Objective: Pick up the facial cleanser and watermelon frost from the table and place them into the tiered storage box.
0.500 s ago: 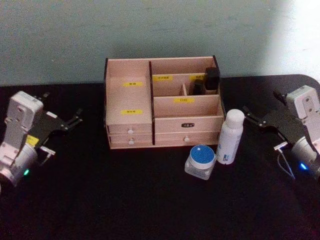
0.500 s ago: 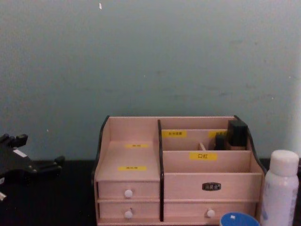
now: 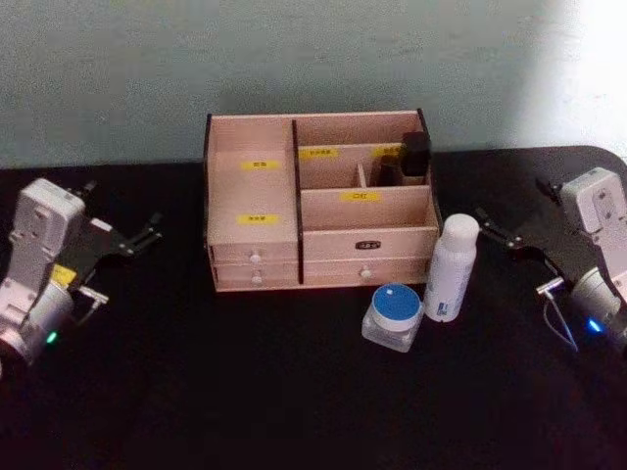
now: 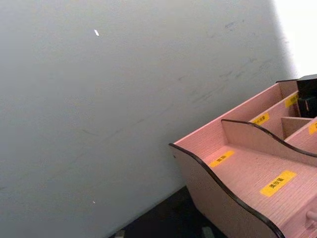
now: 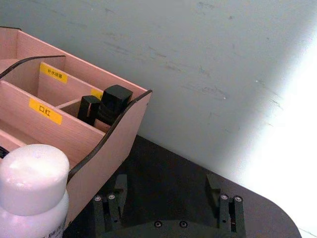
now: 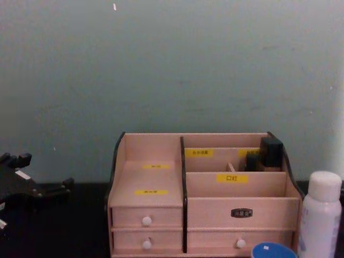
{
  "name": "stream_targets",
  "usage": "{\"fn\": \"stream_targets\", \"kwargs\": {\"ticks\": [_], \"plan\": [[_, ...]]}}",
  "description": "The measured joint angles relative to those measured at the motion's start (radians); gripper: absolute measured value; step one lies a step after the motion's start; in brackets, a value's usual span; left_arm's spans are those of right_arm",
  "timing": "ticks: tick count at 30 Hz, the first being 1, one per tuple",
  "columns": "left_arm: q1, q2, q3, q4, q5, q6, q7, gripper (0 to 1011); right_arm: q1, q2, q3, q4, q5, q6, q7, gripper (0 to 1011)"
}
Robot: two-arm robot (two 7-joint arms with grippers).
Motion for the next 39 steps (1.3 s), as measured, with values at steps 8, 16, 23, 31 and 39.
{"fn": "stream_targets", "kwargs": {"ticks": [8, 16, 23, 31, 39], "plan": [[0.0, 0.0, 0.0, 0.0, 0.0, 0.0, 0.0, 1001, 0.0, 0.0, 0.0, 0.0, 0.0, 0.0, 0.0, 1002], [0.0, 0.0, 0.0, 0.0, 0.0, 0.0, 0.0, 1001, 0.0, 0.0, 0.0, 0.0, 0.0, 0.0, 0.0, 1003], [0.0, 0.0, 0.0, 0.0, 0.0, 0.0, 0.0, 1001, 0.0, 0.0, 0.0, 0.0, 0.0, 0.0, 0.0, 1003], [0.0, 0.0, 0.0, 0.0, 0.0, 0.0, 0.0, 1001, 0.0, 0.0, 0.0, 0.0, 0.0, 0.0, 0.0, 1002], [0.0, 0.0, 0.0, 0.0, 0.0, 0.0, 0.0, 1001, -0.014, 0.0, 0.015, -0.011, 0.001, 0.0, 0.008, 1002]]}}
